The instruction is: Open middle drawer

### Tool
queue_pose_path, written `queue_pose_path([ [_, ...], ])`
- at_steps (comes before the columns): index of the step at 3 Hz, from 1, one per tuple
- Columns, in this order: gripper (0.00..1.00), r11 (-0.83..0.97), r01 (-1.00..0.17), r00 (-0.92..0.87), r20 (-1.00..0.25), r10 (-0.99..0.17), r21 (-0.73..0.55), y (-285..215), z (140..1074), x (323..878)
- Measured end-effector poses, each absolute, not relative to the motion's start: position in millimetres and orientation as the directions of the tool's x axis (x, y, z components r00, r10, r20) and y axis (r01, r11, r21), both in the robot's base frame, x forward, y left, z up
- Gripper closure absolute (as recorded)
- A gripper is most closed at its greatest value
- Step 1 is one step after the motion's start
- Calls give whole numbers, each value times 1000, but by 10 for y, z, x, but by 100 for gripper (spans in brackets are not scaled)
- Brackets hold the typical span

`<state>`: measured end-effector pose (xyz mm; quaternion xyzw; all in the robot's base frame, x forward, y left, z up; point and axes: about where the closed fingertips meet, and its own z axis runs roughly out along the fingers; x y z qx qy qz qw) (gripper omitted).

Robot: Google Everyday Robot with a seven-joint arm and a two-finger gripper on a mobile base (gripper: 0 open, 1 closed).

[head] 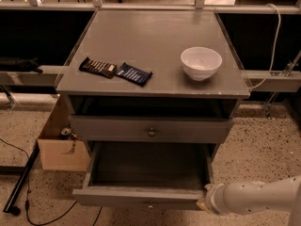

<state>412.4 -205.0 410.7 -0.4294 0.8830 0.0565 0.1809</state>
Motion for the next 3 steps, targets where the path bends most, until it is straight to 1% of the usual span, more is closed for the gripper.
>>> queue_pose_path([
  [1, 97, 625, -779, -566, -368, -738, -55, -2051, 4129, 4141],
  [2, 100, 625, -779, -567, -364, -739, -54, -2075, 4112, 4055],
  [3, 100, 605, -792, -538, -375, -755, -80, -2088, 4165, 4023],
])
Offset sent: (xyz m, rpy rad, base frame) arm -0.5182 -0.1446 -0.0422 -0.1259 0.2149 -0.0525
